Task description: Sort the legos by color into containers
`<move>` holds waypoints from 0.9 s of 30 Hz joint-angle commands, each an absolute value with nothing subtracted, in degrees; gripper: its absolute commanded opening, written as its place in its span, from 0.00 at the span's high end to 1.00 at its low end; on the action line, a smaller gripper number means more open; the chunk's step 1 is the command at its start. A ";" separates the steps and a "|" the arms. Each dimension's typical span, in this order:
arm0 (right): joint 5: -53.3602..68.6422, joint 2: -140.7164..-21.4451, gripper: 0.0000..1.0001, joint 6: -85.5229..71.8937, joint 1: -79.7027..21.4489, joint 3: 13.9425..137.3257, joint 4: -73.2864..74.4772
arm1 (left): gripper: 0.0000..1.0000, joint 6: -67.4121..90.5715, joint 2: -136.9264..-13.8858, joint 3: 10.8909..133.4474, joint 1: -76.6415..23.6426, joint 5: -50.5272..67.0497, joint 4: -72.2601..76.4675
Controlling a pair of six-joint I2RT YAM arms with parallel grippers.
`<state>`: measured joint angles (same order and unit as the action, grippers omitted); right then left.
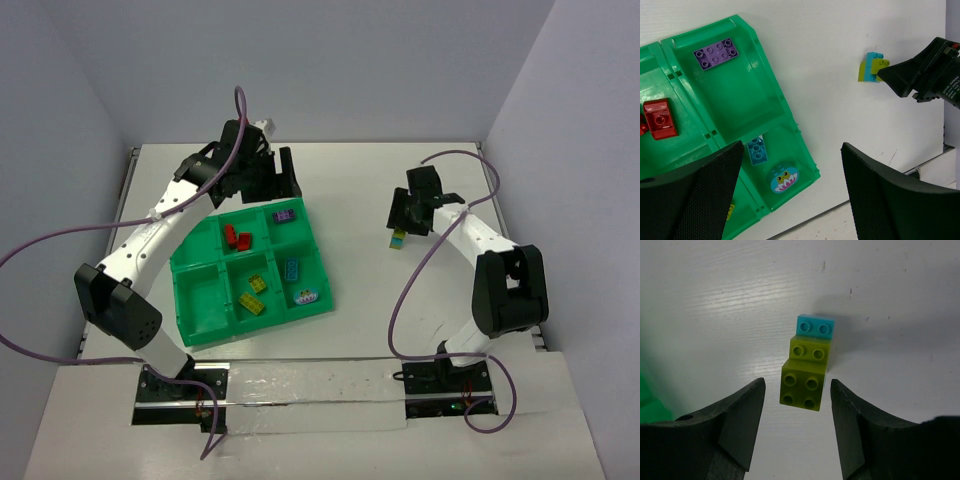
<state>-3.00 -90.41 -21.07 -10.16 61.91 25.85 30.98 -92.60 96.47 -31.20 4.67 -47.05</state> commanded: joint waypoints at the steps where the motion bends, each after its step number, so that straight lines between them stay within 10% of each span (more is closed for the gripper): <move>1: -5.83 -91.56 0.40 -21.32 -11.10 63.28 25.66 | 0.14 30.11 -91.67 97.60 -31.46 4.00 -47.24; 8: -6.33 -92.28 0.57 -21.36 -11.69 63.28 25.58 | 0.14 29.97 -91.49 97.82 -31.46 3.78 -47.37; 12: -6.27 -89.71 0.99 -20.95 -11.87 63.83 26.49 | 0.14 29.88 -91.83 98.23 -31.46 4.31 -47.64; 27: 37.72 -70.33 1.00 -23.29 -11.83 58.88 6.52 | 0.15 39.43 -82.91 84.81 -23.10 38.58 -21.28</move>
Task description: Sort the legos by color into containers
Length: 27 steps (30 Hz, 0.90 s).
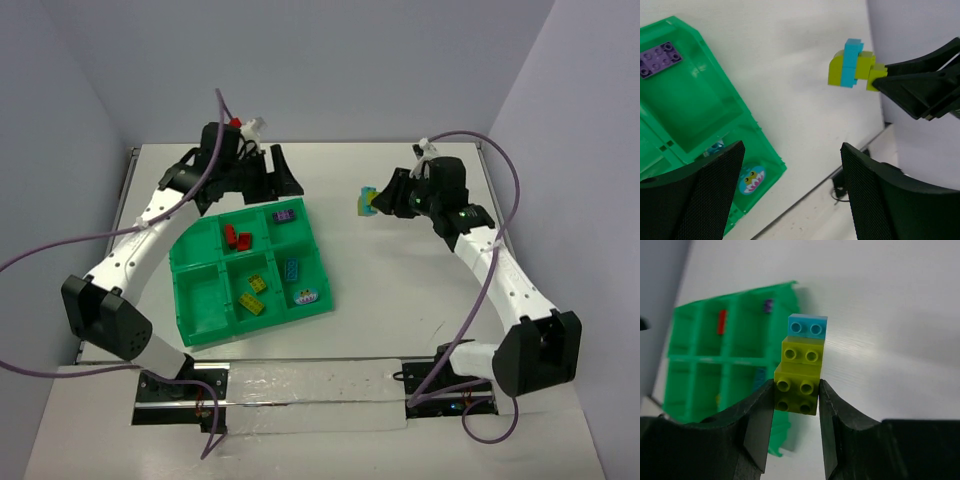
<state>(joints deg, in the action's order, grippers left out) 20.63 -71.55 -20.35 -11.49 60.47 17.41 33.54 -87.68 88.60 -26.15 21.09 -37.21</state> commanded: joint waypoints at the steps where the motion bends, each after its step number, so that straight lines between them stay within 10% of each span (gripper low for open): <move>1: 41.13 -70.23 1.00 -24.76 -11.78 58.64 4.06 | 0.16 40.52 -82.39 83.67 -22.95 42.49 -18.01; 11: 58.56 -71.94 1.00 -46.58 -11.78 52.42 -26.61 | 0.14 45.98 -81.22 76.39 -23.12 55.62 -3.67; 27: 63.14 -72.00 1.00 -53.32 -11.87 51.91 -34.91 | 0.13 39.76 -83.02 77.70 -23.27 54.19 -7.90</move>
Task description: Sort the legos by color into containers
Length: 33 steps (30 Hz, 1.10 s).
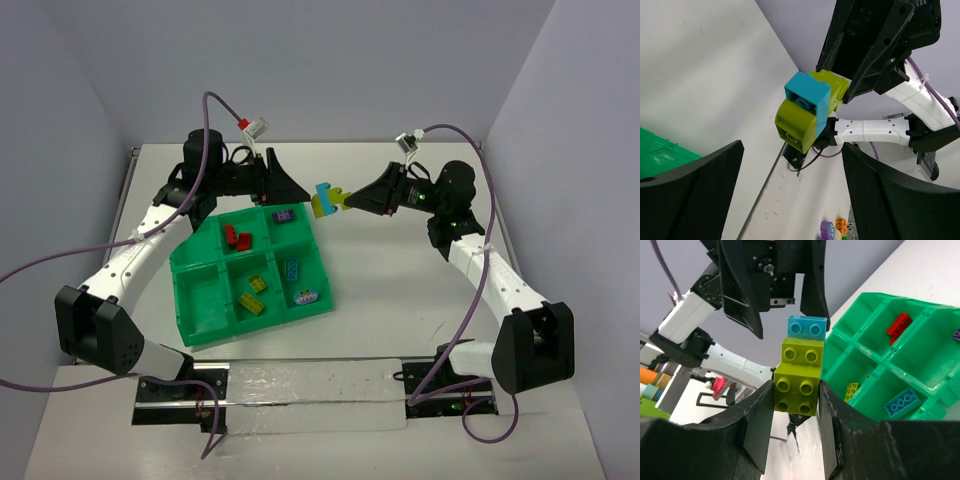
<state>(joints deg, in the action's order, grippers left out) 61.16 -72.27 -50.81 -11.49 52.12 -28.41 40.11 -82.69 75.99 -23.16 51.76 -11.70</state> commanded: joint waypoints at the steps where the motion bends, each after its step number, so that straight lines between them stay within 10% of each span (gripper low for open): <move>1: 63.25 -71.98 1.00 -53.83 -11.92 51.86 -35.54 | 0.12 39.87 -83.22 77.92 -23.35 54.34 -7.57; 18: 62.82 -74.07 1.00 -54.60 -14.36 53.80 -36.15 | 0.14 54.34 -86.18 73.09 -26.49 64.30 14.94; 27: 63.10 -76.53 1.00 -56.59 -15.37 54.92 -38.75 | 0.33 58.26 -87.88 72.60 -26.98 64.71 19.42; 31: 63.19 -76.64 1.00 -56.51 -15.47 54.58 -38.85 | 0.55 58.53 -88.24 72.59 -27.07 64.60 19.42; 33: 63.18 -76.54 1.00 -56.41 -15.47 54.13 -38.76 | 0.89 58.77 -88.43 72.81 -27.06 64.53 19.39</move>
